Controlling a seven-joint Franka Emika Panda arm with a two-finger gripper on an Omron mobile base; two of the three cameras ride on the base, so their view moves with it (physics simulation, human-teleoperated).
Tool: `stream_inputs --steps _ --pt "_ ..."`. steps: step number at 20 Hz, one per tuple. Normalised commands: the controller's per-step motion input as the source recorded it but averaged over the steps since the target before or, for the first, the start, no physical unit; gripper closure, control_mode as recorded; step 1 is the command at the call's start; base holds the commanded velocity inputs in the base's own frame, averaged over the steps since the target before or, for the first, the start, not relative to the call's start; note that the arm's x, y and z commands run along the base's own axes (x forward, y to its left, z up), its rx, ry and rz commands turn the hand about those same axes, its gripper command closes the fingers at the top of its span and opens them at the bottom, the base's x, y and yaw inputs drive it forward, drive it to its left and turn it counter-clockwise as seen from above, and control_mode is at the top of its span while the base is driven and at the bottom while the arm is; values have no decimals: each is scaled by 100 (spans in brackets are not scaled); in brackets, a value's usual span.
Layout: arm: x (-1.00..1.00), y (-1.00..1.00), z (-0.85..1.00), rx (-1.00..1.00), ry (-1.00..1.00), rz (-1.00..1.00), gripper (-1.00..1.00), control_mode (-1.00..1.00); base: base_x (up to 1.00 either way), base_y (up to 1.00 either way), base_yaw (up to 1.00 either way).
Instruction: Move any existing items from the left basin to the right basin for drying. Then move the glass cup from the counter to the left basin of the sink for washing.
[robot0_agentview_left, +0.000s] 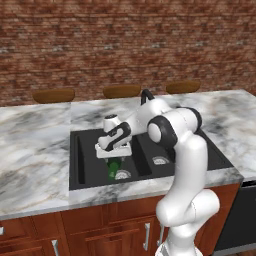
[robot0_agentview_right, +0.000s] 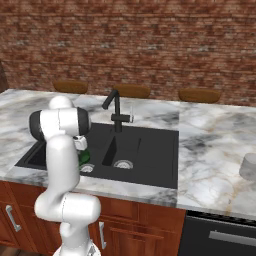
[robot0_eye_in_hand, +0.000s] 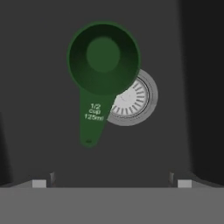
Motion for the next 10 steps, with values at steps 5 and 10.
stream_inputs --steps 5,10 --pt "23 0 -19 0 0 0 -100 -100 0 0 0" --pt "26 1 -22 0 0 0 -100 -100 0 0 0"
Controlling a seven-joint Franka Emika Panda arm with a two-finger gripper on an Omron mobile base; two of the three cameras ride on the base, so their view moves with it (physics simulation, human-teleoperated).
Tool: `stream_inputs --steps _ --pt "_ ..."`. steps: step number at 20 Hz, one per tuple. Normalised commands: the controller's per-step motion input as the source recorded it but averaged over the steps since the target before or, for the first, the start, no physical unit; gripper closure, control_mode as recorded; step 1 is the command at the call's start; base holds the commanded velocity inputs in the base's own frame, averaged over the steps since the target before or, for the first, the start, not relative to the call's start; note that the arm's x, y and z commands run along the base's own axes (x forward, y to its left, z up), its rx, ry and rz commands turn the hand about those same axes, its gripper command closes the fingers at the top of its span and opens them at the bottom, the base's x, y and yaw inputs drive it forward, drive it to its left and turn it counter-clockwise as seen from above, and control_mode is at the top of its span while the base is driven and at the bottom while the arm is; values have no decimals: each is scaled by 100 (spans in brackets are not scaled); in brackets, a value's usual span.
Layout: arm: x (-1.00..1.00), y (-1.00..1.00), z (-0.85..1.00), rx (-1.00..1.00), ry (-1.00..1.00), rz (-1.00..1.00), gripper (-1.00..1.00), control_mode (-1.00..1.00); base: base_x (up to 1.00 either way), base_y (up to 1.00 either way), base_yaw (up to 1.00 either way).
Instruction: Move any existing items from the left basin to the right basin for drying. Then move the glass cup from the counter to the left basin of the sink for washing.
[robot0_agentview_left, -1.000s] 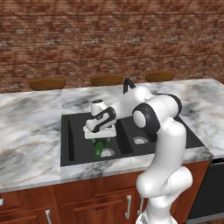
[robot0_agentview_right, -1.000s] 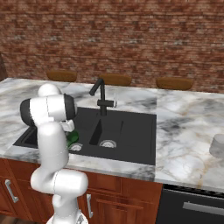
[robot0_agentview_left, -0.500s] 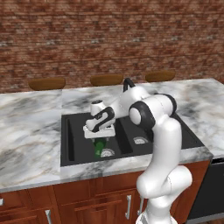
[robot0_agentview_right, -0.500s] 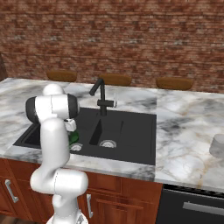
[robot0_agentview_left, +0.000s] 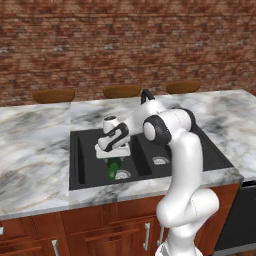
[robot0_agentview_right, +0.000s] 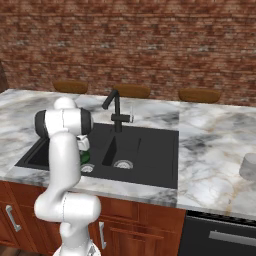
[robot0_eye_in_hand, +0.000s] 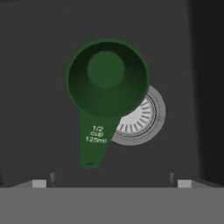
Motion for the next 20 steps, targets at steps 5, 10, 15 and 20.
stream_inputs --steps 5,10,15,20 --pt "28 2 -20 0 0 0 -100 -100 0 0 0" --pt "31 6 -19 0 1 -1 -100 -100 0 0 0" --pt "28 8 -20 0 1 -1 -100 -100 0 0 0" --pt "19 8 -19 0 2 -1 -100 -100 0 0 0"
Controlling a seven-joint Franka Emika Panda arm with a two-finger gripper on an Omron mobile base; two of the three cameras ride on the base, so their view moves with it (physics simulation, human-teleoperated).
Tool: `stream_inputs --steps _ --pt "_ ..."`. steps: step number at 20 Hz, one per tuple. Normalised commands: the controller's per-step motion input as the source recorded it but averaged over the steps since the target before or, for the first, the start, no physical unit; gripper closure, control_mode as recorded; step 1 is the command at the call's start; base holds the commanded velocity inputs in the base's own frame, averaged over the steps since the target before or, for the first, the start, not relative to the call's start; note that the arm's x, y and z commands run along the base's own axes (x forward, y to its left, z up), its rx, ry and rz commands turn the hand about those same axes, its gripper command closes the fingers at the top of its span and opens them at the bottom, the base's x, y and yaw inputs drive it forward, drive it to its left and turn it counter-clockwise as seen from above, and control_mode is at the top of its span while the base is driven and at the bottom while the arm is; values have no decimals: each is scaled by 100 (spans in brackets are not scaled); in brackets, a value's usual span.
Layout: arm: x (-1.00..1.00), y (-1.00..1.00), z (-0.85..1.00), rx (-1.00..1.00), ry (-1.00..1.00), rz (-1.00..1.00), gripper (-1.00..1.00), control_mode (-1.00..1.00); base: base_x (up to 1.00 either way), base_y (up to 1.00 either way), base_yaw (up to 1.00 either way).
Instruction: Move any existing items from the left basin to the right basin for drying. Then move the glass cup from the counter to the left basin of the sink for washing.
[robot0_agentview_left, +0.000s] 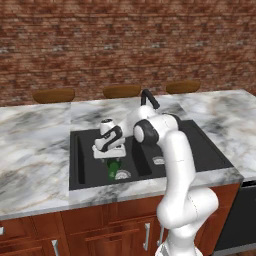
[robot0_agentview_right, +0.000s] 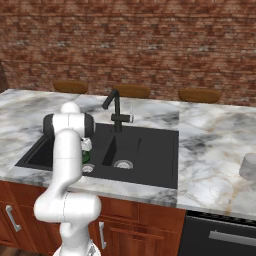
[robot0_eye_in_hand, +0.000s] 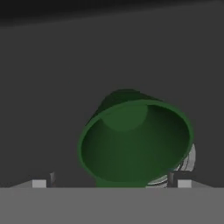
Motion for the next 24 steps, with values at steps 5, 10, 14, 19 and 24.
stream_inputs --steps 5,10,14,19,24 --pt "18 7 -21 0 2 -1 -100 -100 0 0 0" --pt "18 2 -23 0 1 -1 -100 -100 0 0 0" --pt "14 4 -19 0 1 0 -100 -100 0 0 0" --pt "15 5 -13 0 2 0 -100 -100 0 0 0" --pt "17 7 -15 0 3 0 -100 -100 0 0 0"
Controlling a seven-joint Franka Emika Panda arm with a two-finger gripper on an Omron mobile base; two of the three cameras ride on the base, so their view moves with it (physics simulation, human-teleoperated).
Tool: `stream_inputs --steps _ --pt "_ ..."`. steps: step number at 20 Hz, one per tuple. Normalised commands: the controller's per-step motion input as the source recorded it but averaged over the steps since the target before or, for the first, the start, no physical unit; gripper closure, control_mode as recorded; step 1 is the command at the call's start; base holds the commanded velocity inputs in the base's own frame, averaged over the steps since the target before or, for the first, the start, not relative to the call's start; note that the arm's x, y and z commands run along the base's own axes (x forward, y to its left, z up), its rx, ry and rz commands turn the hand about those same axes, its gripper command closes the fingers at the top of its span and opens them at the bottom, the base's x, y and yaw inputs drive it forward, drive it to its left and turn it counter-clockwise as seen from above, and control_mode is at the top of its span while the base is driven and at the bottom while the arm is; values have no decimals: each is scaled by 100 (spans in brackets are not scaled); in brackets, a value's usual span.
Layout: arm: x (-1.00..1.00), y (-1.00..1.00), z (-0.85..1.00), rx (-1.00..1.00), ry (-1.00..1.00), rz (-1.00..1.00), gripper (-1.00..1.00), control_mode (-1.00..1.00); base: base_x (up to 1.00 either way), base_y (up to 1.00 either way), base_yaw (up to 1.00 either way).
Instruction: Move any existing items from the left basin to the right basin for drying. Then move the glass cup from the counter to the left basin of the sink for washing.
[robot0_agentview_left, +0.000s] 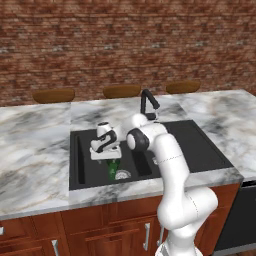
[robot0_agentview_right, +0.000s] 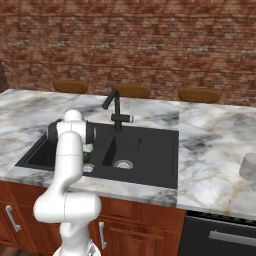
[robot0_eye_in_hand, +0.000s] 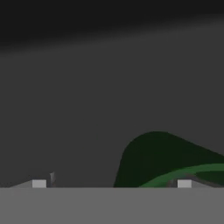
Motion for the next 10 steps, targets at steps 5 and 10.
stream_inputs --steps 5,10 --pt "11 3 -17 0 2 0 100 -100 0 0 0" --pt "1 0 -21 0 2 0 100 -100 0 0 0"
